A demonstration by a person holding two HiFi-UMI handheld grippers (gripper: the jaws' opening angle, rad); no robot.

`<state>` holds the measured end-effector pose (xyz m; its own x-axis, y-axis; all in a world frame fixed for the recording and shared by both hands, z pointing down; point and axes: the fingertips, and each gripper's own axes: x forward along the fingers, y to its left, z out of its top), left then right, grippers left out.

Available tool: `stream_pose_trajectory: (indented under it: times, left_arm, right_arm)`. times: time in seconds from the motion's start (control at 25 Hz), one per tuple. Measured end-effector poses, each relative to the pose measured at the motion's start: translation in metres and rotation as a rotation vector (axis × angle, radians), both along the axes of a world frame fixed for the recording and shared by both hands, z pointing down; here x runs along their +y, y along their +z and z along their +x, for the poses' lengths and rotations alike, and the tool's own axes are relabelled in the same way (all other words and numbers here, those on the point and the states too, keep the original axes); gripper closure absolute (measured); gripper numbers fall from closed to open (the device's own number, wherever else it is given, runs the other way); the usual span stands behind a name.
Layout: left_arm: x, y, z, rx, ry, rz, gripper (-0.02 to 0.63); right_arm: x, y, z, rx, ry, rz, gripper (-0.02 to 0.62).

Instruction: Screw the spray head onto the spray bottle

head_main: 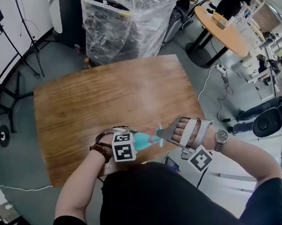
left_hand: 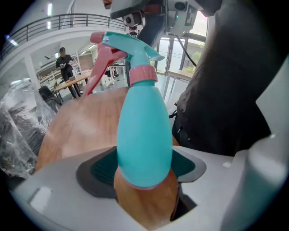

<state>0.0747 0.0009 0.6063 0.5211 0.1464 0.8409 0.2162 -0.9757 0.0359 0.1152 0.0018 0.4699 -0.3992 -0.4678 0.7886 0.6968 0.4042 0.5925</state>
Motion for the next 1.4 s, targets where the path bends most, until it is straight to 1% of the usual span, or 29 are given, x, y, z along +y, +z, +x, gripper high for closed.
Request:
stream_pose_trajectory:
  times: [0.08,0.12,0.2,0.28,0.36,0.4,0.44,0.48,0.52,0.56,0.68,0.72,0.76,0.8,0.84,0.88,0.92,0.96,1.04,1.16,1.24,1.36,1.4]
  left_arm:
    - [0.002,0.0,0.001,0.002,0.006,-0.007,0.223]
    - [0.003,-0.001,0.002,0.006,0.01,-0.011,0.224]
    - [0.006,-0.004,0.006,0.016,0.02,-0.014,0.224]
    - [0.008,-0.007,0.011,0.026,0.029,-0.004,0.222]
    - [0.008,-0.012,0.017,0.042,0.029,0.017,0.224]
    - [0.006,-0.014,0.02,0.049,0.024,0.035,0.223]
    - [0.004,-0.014,0.022,0.053,0.016,0.059,0.224]
    - [0.0,-0.014,0.023,0.052,0.005,0.087,0.224]
    - [-0.004,-0.013,0.024,0.049,-0.008,0.118,0.224]
    - [-0.008,-0.012,0.025,0.046,-0.026,0.148,0.224]
    - [-0.023,-0.008,0.027,0.044,-0.101,0.229,0.224]
    - [-0.027,-0.007,0.027,0.046,-0.129,0.248,0.224]
    - [-0.032,-0.006,0.027,0.054,-0.157,0.261,0.224]
    - [-0.036,-0.006,0.028,0.066,-0.183,0.268,0.224]
    - [-0.039,-0.007,0.029,0.082,-0.206,0.27,0.224]
    - [-0.042,-0.008,0.03,0.1,-0.226,0.27,0.224]
    - [-0.045,-0.009,0.031,0.118,-0.243,0.266,0.224]
    - [-0.048,-0.009,0.031,0.135,-0.261,0.26,0.224]
    - [-0.057,-0.006,0.028,0.175,-0.321,0.233,0.222]
    - [-0.081,0.001,0.018,0.267,-0.486,0.145,0.221]
    - [-0.1,0.005,0.01,0.334,-0.602,0.087,0.221]
    - [-0.128,0.012,0.001,0.405,-0.736,0.044,0.221]
    - [-0.137,0.014,-0.001,0.421,-0.769,0.041,0.221]
  right_arm:
    - [0.005,0.009,0.007,0.063,-0.107,0.083,0.329]
    - [0.008,0.013,0.008,0.078,-0.137,0.098,0.311]
    - [0.012,0.02,0.006,0.08,-0.155,0.092,0.31]
    - [0.014,0.024,-0.002,0.057,-0.125,0.053,0.311]
    - [0.014,0.025,-0.011,0.029,-0.058,-0.016,0.332]
    - [0.013,0.025,-0.013,0.021,-0.014,-0.057,0.393]
    - [0.013,0.027,-0.013,0.022,0.043,-0.106,0.431]
    - [0.012,0.03,-0.009,0.031,0.118,-0.168,0.466]
    - [0.012,0.035,-0.004,0.037,0.22,-0.248,0.467]
    - [0.01,0.04,0.001,0.026,0.35,-0.344,0.468]
    - [-0.005,0.046,0.004,-0.101,0.841,-0.67,0.468]
    - [-0.011,0.046,0.002,-0.15,0.986,-0.767,0.468]
    - [-0.017,0.043,0.001,-0.195,1.09,-0.834,0.468]
    - [-0.022,0.041,0.0,-0.23,1.14,-0.859,0.468]
    - [-0.026,0.038,0.0,-0.251,1.139,-0.841,0.466]
    - [-0.031,0.035,0.001,-0.262,1.102,-0.79,0.449]
    - [-0.036,0.031,0.002,-0.271,1.054,-0.728,0.411]
    - [-0.041,0.026,0.002,-0.287,1.013,-0.673,0.388]
    - [-0.053,0.01,0.003,-0.353,0.98,-0.6,0.381]
    - [-0.072,-0.015,0.01,-0.498,1.001,-0.529,0.382]
    - [-0.081,-0.025,0.016,-0.586,1.036,-0.507,0.382]
    - [-0.084,-0.029,0.025,-0.688,1.09,-0.498,0.388]
    - [-0.083,-0.029,0.027,-0.714,1.103,-0.492,0.406]
